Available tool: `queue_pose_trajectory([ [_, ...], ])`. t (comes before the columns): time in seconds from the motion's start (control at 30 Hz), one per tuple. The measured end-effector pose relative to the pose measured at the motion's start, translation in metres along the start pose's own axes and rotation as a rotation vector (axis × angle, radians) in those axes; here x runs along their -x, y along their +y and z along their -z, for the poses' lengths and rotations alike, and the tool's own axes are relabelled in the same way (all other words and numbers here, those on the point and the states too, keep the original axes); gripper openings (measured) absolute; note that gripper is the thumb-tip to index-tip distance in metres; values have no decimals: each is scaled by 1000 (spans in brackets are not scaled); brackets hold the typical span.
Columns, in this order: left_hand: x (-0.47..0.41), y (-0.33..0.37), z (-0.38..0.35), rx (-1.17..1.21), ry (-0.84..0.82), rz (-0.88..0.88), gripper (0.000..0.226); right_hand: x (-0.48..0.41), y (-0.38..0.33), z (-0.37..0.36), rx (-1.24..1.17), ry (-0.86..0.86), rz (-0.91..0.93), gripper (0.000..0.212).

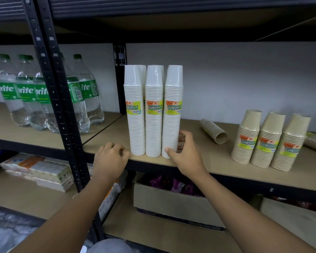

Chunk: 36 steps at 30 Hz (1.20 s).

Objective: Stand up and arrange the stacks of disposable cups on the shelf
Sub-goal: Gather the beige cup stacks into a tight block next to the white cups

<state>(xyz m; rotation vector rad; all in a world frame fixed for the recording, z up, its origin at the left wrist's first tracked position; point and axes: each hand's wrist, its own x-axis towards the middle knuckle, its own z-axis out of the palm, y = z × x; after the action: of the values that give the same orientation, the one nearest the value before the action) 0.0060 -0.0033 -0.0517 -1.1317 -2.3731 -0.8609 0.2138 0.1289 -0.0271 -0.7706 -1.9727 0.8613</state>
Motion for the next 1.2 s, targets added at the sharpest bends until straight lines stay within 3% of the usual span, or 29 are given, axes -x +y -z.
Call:
queue_pose_trajectory([
  [0.3,0,2,8,54,-67,13,25,3,0,7,-21,-6,-45,66],
  [0.47,26,39,27,136,158,-139,13,7,4,24,-78,38,-126,54],
  [0.53,40,65,31,196,165,-213,13,8,7,33,-59,64,-120,43],
  [0.67,56,121,23,272,66,-335,19,0,9,55,-7,128,-134,29],
  [0.87,49,187,-4,306,-193,-384,23,-24,7,83,216,162,-103,32],
  [1.03,35,213,-37,343,-357,-328,22,-51,8,85,305,173,-172,34],
  [1.2,22,214,-67,335,-377,-332,26,-71,21,82,384,215,-183,35],
])
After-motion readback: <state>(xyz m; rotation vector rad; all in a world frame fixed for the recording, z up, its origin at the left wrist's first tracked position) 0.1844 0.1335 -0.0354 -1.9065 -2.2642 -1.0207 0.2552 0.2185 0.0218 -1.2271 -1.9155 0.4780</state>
